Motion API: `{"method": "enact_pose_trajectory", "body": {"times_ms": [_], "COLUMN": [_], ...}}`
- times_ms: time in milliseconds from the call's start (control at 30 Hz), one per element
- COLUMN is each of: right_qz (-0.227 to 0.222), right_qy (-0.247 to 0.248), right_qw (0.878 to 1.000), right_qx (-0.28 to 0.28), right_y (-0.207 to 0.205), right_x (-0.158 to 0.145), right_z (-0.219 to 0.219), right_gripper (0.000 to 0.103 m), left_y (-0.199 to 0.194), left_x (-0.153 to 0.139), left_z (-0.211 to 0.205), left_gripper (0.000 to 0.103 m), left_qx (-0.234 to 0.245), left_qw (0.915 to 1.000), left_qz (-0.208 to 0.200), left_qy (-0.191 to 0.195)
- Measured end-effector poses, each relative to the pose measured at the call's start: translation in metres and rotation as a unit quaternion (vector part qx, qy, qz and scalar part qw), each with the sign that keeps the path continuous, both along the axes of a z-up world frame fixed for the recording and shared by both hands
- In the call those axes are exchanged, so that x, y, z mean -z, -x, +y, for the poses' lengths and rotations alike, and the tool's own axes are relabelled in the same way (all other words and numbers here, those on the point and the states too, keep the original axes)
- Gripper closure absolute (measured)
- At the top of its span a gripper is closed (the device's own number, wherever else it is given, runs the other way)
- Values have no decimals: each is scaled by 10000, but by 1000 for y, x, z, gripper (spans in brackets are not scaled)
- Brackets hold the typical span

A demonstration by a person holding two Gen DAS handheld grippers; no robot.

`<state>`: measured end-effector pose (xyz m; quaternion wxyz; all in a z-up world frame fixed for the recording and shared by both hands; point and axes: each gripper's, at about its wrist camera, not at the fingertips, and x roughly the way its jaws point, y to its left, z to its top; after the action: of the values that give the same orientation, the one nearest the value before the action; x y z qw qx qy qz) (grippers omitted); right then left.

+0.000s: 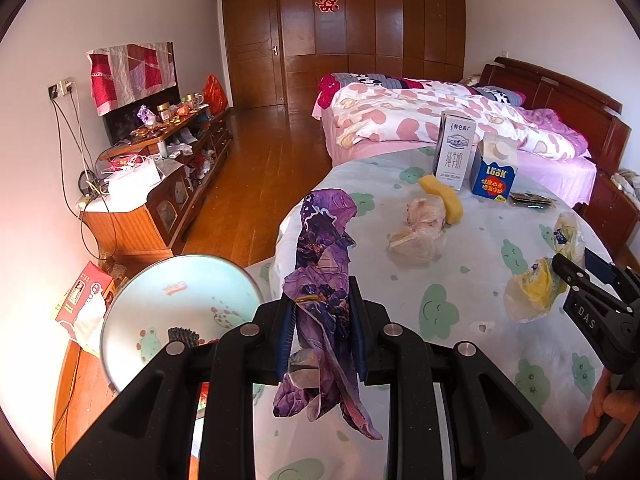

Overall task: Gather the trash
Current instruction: 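Carry the purple wrapper toward the bin with the left gripper while the right holds the plastic bag, then move both grippers over the bin holding the purple wrapper and yellow-white bag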

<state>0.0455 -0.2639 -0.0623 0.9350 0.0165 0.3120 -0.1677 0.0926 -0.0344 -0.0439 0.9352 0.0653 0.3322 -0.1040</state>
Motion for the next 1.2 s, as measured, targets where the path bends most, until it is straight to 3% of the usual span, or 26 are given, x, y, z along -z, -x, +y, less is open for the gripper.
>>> {"method": "enact_pose_trajectory", "body": {"times_ms": [1200], "right_qz": [-78], "right_qy": [366], "right_qw": [9920], "right_qx": [-1209], "right_y": [6], "right_x": [-14], "right_z": [114], "right_gripper": [61], "left_y": [8], "left_x": [0], "left_z": [74], "left_gripper": [79], "left_qx": [-571], "left_qw": [9983], "left_qz": [-29], "left_qy": [101]}}
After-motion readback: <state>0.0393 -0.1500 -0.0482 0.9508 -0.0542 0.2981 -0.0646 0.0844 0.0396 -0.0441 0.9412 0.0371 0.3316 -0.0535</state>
